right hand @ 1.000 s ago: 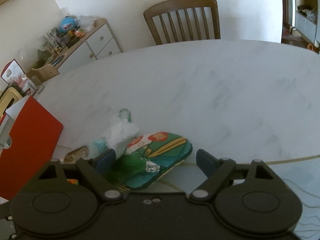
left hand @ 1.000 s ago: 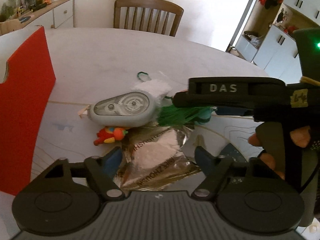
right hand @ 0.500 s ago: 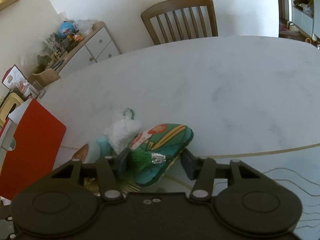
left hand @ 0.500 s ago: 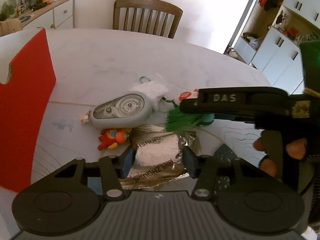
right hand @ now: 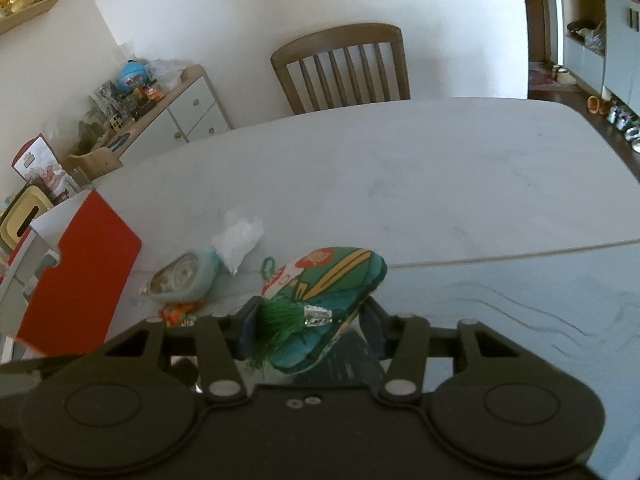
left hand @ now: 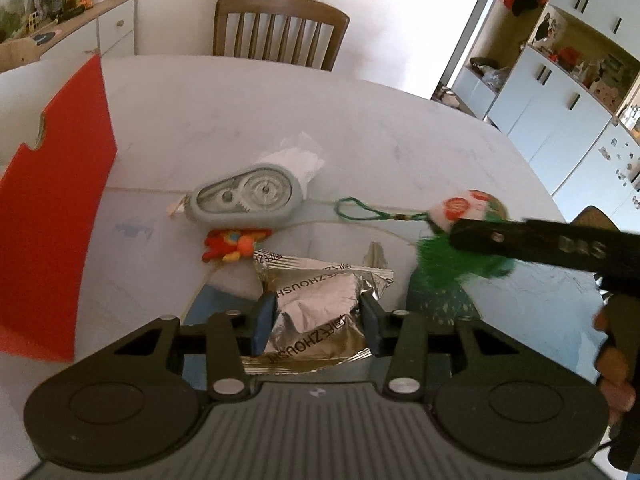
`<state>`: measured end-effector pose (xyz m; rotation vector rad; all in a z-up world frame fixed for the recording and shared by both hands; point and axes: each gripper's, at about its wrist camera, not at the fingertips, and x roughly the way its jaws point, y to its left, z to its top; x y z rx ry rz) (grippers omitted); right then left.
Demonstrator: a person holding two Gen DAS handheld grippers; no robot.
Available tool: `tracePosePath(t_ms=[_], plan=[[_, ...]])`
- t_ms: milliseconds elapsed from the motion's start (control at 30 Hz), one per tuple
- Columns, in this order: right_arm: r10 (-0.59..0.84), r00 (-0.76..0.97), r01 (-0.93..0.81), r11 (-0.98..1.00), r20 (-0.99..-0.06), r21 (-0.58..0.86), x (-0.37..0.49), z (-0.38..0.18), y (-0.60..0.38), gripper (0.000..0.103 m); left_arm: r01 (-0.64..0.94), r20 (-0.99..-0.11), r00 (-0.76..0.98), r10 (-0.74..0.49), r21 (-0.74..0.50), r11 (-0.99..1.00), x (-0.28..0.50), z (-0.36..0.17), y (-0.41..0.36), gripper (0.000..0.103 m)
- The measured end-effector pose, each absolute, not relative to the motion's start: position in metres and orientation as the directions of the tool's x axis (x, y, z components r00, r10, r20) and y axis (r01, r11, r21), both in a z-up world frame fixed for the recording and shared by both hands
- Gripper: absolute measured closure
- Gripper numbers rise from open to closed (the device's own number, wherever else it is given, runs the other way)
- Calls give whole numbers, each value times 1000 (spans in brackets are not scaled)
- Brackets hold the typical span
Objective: Organize objects
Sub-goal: 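Lift the foil bag and teal pouch and carry them into the red box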
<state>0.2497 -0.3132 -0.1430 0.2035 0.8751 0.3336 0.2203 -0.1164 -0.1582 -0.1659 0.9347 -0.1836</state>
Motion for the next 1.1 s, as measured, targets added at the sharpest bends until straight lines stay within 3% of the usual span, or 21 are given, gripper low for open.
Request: tracePosePath(t_ms=[500, 1100], plan=[[327, 640, -198, 945, -695, 262, 175, -105, -288, 53, 128, -739, 617, -270, -244, 961, 180, -119, -78, 59], [409, 715, -335, 912, -567, 235, 142, -19, -197, 53, 126, -642, 727, -242, -221, 967, 157, -45, 29, 59]])
